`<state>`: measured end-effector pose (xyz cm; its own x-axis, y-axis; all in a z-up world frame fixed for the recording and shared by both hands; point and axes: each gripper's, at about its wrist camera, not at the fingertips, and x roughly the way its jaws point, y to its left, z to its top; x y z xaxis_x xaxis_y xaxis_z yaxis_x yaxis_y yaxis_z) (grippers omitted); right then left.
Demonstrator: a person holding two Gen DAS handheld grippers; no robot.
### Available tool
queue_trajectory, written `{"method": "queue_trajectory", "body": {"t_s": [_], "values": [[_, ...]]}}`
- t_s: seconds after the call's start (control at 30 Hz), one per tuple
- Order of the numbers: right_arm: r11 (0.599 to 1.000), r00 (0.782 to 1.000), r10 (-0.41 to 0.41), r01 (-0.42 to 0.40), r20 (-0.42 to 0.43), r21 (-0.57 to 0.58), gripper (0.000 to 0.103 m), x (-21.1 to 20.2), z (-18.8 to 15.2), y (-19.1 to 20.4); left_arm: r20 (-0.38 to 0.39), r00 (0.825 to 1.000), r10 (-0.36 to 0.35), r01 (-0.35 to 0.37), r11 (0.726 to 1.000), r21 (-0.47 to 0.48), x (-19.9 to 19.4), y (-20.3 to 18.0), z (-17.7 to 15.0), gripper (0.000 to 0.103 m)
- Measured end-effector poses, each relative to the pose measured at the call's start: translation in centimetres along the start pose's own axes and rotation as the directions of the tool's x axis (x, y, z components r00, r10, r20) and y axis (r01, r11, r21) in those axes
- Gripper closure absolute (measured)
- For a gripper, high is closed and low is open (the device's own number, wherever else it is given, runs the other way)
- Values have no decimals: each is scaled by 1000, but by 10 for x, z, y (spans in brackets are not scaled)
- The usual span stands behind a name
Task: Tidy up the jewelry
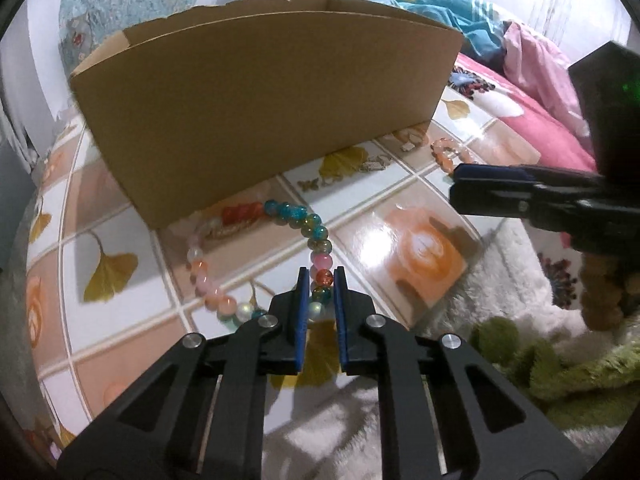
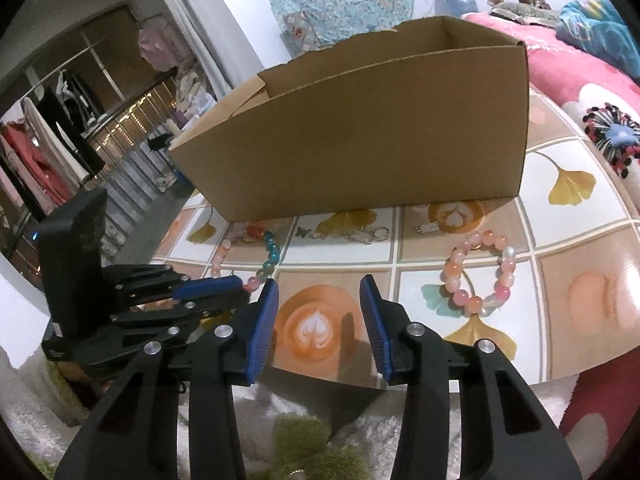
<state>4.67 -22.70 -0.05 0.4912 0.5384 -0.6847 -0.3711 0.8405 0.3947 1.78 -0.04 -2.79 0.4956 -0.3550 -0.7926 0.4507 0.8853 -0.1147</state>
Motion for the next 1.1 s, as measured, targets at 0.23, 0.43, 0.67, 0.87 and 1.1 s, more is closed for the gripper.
{"method": "queue_trajectory", "body": {"t_s": [0.23,0.43,0.67,0.87,1.1], "values": [[1000,1000,12,-12,-18,-21,61,10,3,7,77,997,9,-1,995,-103,-21,20,1,82],[999,1000,11,-11,-13,-52,61,20,13,19,33,993,110,-101,974,-205,-13,53,8,79],[996,998,1,-7,-64,-91,61,48,24,36,33,993,113,-101,964,-246,-11,69,13,71],[996,999,4,-9,-52,-90,61,55,29,40,9,995,103,-97,957,-273,-7,71,15,66],[998,998,4,-8,-67,-67,61,64,32,37,-18,992,124,-124,953,-277,0,69,20,64]]}}
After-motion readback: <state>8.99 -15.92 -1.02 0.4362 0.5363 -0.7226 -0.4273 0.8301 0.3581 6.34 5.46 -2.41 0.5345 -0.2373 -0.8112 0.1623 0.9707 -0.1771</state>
